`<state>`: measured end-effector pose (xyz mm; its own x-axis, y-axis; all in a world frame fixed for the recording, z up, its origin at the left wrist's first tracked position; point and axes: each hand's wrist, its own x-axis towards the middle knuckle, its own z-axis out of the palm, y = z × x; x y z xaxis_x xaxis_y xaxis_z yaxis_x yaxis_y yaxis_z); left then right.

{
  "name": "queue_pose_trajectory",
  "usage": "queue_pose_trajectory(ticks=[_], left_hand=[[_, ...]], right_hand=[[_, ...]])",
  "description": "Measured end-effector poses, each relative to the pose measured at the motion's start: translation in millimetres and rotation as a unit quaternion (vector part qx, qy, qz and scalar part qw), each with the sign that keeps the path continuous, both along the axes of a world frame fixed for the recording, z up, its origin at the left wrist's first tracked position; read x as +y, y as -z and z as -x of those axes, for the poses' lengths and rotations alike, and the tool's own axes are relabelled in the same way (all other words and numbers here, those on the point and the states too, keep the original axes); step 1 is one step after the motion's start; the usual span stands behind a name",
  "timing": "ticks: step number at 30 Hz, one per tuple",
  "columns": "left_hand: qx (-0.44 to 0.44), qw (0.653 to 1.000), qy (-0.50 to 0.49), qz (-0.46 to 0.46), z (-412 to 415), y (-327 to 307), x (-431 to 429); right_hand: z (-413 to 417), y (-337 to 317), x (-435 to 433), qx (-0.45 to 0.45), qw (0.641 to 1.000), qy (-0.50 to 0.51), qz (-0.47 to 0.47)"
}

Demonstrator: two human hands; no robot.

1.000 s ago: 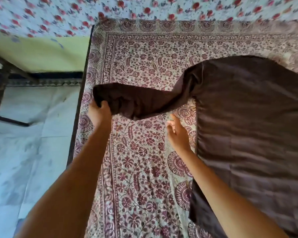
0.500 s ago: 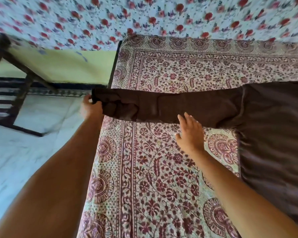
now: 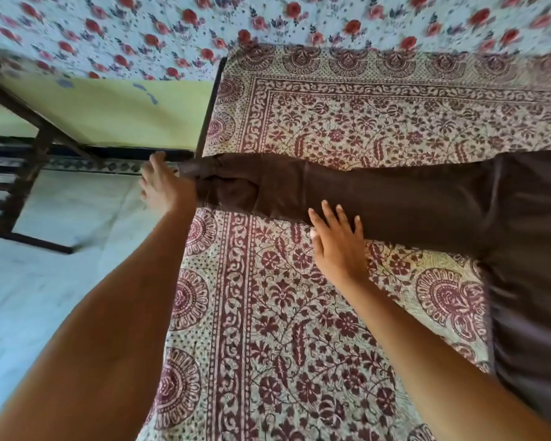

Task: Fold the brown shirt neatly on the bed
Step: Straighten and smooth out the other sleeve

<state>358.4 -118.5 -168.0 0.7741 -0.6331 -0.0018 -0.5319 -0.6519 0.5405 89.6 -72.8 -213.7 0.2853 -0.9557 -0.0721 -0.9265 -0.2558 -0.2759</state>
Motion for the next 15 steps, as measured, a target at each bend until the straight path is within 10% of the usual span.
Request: queue_pose_trajectory(ticks=[7, 15], left_hand=[[-0.045, 0.927, 0.371, -0.039, 133, 27, 0], [-0.109, 0.921, 0.333, -0.169, 138, 54, 11]], right_hand=[[36, -6, -2, -0.106, 0.993, -0.052, 0.032], [71, -21, -69, -0.078, 0.989, 0.088, 0.094]])
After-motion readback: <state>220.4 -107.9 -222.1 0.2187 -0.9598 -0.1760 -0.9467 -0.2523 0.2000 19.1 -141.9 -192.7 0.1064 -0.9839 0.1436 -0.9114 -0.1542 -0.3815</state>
